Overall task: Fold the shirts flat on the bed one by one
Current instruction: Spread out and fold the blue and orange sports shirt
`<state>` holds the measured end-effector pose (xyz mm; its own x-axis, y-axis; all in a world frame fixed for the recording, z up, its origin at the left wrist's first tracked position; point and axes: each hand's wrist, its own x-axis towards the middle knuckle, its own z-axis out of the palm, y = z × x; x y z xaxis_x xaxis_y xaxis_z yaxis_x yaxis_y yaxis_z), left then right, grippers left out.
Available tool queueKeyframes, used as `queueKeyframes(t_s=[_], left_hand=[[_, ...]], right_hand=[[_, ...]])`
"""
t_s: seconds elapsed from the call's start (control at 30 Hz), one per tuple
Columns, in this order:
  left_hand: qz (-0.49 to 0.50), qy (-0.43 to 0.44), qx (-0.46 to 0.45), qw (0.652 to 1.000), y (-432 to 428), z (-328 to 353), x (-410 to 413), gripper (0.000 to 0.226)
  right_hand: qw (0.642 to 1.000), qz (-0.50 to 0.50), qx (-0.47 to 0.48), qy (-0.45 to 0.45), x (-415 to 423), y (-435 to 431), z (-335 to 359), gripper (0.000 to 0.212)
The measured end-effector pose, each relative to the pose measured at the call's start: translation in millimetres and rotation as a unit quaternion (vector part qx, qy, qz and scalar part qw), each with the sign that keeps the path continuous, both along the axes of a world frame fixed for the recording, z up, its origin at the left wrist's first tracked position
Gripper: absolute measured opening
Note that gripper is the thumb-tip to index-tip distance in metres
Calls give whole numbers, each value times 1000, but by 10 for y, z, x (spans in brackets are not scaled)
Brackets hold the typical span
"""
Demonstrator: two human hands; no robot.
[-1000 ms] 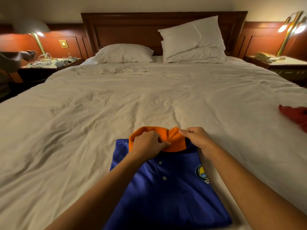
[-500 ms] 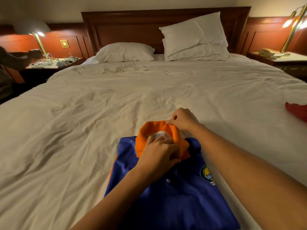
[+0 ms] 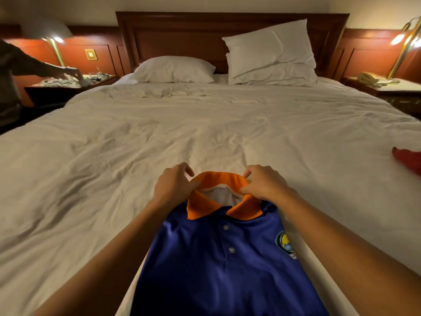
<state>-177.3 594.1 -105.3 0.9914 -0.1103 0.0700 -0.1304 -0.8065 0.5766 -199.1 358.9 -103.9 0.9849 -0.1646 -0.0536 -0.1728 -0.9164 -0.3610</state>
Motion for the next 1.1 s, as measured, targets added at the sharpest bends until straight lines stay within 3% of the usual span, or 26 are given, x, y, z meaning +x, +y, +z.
queueKeyframes(t_s=[0.07, 0.23, 0.4, 0.5, 0.63, 0.7, 0.8, 0.93, 1.03, 1.1], left_hand=[[-5, -4, 6, 1000, 53, 24, 1, 19], [-21, -14, 18, 1000, 200, -11, -27, 18], [-4, -16, -18, 1000, 198, -15, 41, 18], [27, 32, -100, 994, 199, 7, 45, 30], [31, 86, -40, 995, 438, -47, -66, 42], [12, 135, -25, 990, 557, -101, -162, 39], [9, 108, -7, 994, 615, -193, -207, 18], [82, 73, -99, 989, 628, -207, -216, 5], [118, 99, -138, 978, 679, -207, -350, 22], [110, 122, -82, 983, 719, -211, -571, 37]], right_hand=[[1000, -13, -11, -24, -8, -19, 13, 26], [999, -42, -12, -28, 14, -128, 85, 16], [998, -32, 46, -27, -42, -93, 32, 26], [990, -51, 114, -68, -143, -178, -12, 40], [983, -96, 150, -49, -468, -392, -222, 60], [980, -98, 168, -38, -647, -421, -382, 52], [965, -106, 218, -101, -714, -388, -517, 30], [922, -167, 313, -153, -685, -355, -387, 24], [921, -173, 334, -104, -900, -298, -265, 38], [937, -151, 308, -69, -1225, -208, -228, 43]])
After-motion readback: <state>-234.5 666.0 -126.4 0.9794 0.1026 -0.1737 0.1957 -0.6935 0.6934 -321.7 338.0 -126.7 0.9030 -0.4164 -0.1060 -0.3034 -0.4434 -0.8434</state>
